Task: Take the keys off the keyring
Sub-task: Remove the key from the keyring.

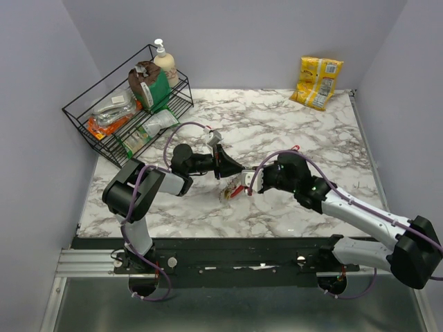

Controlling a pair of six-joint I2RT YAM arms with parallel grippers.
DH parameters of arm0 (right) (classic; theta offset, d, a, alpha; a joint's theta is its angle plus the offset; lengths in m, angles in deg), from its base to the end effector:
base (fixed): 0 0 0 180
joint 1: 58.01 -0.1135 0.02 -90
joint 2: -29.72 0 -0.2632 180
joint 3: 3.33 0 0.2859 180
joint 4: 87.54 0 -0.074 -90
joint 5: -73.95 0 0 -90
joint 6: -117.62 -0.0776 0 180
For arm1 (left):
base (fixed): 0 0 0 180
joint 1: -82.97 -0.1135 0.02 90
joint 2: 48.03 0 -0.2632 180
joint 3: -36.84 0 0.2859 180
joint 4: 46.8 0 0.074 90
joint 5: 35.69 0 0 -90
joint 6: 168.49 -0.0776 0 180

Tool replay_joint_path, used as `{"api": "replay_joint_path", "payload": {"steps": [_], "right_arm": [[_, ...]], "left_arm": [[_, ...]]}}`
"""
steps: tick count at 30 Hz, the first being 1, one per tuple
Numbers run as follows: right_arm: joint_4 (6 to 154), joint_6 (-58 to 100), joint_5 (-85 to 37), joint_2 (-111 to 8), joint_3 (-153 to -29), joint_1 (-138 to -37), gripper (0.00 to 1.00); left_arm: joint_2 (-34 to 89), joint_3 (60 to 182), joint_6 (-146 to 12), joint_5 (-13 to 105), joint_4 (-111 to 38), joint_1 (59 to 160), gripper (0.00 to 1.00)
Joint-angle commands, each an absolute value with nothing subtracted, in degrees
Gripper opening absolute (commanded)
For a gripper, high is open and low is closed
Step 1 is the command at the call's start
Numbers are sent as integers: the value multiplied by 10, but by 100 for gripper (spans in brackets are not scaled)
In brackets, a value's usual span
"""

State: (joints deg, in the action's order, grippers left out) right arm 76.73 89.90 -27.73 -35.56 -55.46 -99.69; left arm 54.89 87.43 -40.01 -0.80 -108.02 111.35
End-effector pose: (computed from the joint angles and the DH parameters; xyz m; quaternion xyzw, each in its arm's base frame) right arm 0.2283 0.2243 0.2151 -0.7067 0.4869 -0.0042 0.5133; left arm 0.2957 -0.2321 0.1620 0.2994 0.6051 -0.6221 0.3965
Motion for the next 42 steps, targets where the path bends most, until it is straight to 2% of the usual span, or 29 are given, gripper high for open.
{"api": "replay_joint_path", "payload": {"steps": [1,5,11,42], "right_arm": [[732,868,-282,-331,-563,-993,1],[728,868,-290,-326,-562,-993,1],[711,876,-301,-323,-562,-992,1],[706,836,-306,-312,-590,-978,1]], "left_arm": [[555,881,-394,-8,-1182,1107,19],[558,882,-398,-10,-1177,1107,37],[559,882,-402,-11,-1174,1108,45],[545,880,-431,-38,-1164,1143,49]]}}
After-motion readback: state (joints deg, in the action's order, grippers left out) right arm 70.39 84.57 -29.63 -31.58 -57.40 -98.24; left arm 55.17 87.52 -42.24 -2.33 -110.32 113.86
